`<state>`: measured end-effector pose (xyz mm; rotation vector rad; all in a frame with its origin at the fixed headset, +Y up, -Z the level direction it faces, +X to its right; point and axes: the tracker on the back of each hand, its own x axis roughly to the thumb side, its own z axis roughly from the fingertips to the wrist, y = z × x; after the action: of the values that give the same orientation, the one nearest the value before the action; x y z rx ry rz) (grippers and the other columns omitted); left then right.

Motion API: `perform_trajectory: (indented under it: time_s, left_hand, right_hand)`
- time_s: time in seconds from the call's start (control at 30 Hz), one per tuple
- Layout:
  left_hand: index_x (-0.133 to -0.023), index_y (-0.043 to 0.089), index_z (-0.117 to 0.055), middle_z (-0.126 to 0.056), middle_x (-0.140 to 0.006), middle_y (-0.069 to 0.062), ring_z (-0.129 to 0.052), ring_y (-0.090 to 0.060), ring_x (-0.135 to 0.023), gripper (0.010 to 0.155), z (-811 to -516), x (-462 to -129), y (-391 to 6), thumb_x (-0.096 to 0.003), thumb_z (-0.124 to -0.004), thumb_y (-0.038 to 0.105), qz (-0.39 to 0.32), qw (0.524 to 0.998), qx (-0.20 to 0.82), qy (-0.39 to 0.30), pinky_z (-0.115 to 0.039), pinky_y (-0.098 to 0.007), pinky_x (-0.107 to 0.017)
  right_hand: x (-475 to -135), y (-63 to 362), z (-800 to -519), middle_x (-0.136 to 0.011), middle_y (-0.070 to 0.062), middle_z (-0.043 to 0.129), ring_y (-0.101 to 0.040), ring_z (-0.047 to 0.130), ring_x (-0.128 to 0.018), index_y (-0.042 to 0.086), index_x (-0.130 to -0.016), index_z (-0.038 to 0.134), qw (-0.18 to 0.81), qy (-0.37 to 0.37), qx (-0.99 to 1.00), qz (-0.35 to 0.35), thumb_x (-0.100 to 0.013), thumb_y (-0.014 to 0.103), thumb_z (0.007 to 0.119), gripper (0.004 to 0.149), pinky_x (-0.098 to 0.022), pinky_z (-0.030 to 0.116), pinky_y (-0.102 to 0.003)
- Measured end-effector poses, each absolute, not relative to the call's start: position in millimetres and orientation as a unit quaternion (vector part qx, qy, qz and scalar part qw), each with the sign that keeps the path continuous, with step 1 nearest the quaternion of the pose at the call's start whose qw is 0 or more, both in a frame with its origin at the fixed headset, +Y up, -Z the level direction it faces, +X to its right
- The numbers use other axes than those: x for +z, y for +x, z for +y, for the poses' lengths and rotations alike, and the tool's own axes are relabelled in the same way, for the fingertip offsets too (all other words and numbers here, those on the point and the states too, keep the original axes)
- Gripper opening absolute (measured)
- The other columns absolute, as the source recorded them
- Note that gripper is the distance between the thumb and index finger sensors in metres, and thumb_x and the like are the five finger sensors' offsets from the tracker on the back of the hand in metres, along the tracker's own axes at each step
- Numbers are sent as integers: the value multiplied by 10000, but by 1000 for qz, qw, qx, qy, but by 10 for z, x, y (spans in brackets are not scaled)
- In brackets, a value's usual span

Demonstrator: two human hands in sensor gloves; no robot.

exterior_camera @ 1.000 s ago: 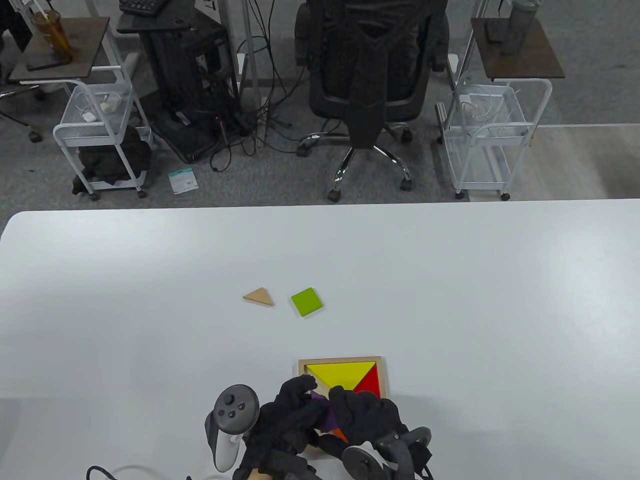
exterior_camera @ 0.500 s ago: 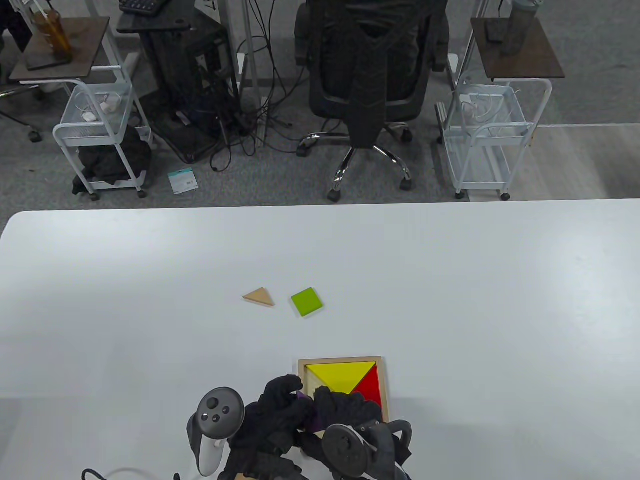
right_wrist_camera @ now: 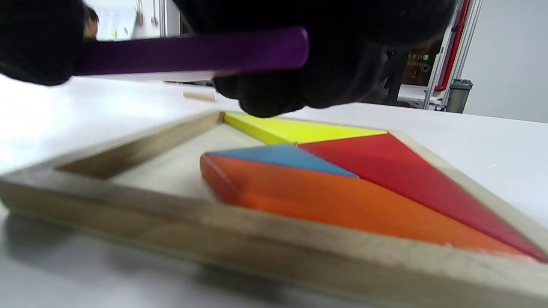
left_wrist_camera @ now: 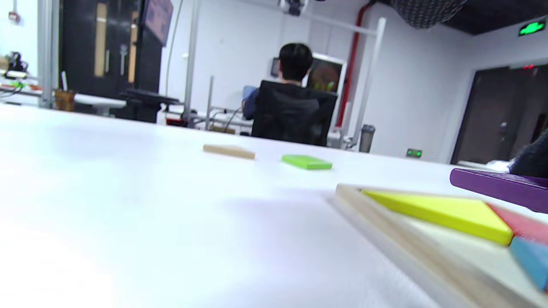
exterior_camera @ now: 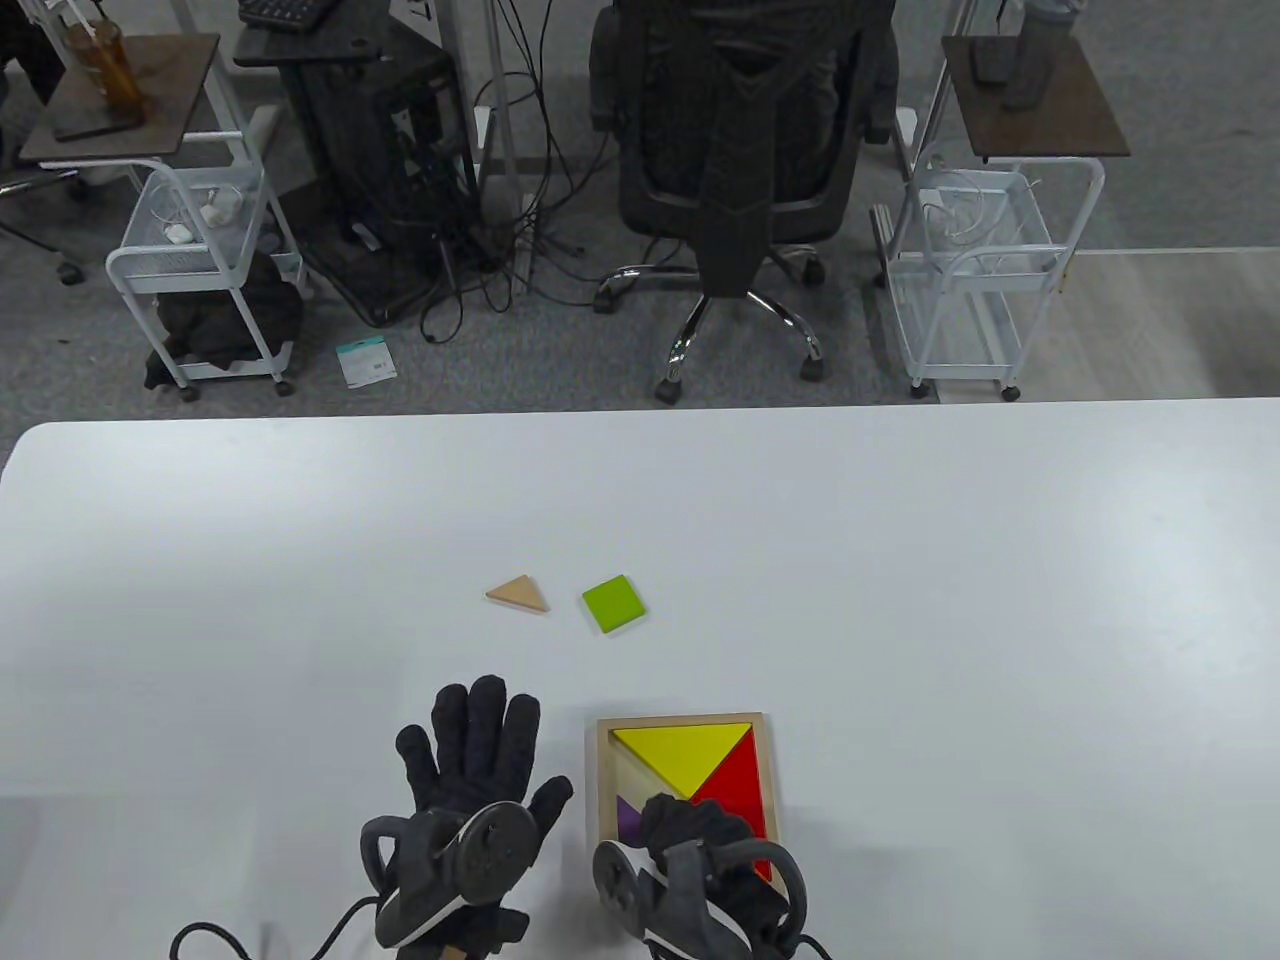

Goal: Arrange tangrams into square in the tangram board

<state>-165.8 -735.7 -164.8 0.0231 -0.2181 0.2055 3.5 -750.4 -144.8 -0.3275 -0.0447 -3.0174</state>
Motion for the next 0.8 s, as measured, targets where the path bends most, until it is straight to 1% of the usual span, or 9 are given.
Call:
perform_trajectory:
  time_s: [0.13,0.23,0.33,0.4,0.47,0.53,0.73,0.8]
  left_hand:
    - [-1153,170,-280,-198,-1193,-230,-253,-536,-1077,742,-7382,-1661,-1682,-584,-569,550,-107,986,118,41,-261,-752,-693]
    - [-1154,170,-258,-179,-1193,-231,-236,-538,-1077,749,-7380,-1673,-1722,-587,-563,553,-93,989,115,29,-240,-753,-688]
    - [-1154,161,-272,-183,-1190,-238,-215,-545,-1068,742,-7406,-1704,-1770,-589,-566,542,-67,991,112,43,-194,-762,-661]
    - [-1153,159,-262,-167,-1187,-241,-189,-547,-1062,746,-7440,-1726,-1797,-590,-565,543,-58,992,104,34,-170,-759,-651]
    - [-1153,161,-253,-159,-1186,-242,-179,-547,-1059,748,-7471,-1744,-1817,-590,-564,544,-52,993,106,23,-162,-757,-649]
    - [-1153,163,-245,-148,-1184,-244,-167,-548,-1057,748,-7493,-1756,-1828,-591,-562,543,-43,993,110,15,-152,-757,-646]
    - [-1152,164,-237,-149,-1185,-241,-163,-547,-1057,750,-7505,-1767,-1838,-591,-561,543,-42,993,111,5,-152,-756,-647]
    - [-1152,163,-232,-145,-1184,-242,-160,-546,-1057,751,-7498,-1766,-1838,-593,-560,542,-41,993,110,3,-147,-754,-647]
  right_hand:
    - [-1487,-77,-7581,-724,-148,914,-335,893,-550,95,-878,800,87,-103,-990,-44,-313,669,757,807,-371,773,-372]
    - [-1523,-86,-7646,-743,-144,904,-332,886,-568,102,-891,789,96,-98,-989,-56,-320,665,753,803,-386,770,-370]
    - [-1545,-83,-7649,-759,-137,892,-329,875,-587,113,-905,777,90,-96,-990,-59,-323,655,761,795,-402,760,-371]
    - [-1533,-93,-7654,-766,-138,884,-331,867,-596,119,-908,774,93,-100,-989,-59,-324,646,767,787,-409,754,-373]
    - [-1516,-104,-7663,-767,-121,887,-321,868,-601,146,-896,790,106,-102,-988,-48,-337,620,764,733,-414,754,-369]
    - [-1509,-110,-7666,-775,-121,878,-318,863,-608,152,-903,788,108,-107,-987,-50,-342,611,757,725,-419,751,-368]
    - [-1522,-95,-7662,-823,-118,825,-323,826,-656,182,-918,779,117,-122,-982,-82,-357,609,724,707,-453,731,-376]
    - [-1524,-79,-7659,-828,-114,822,-325,822,-663,190,-913,784,110,-123,-983,-83,-364,602,725,689,-459,729,-379]
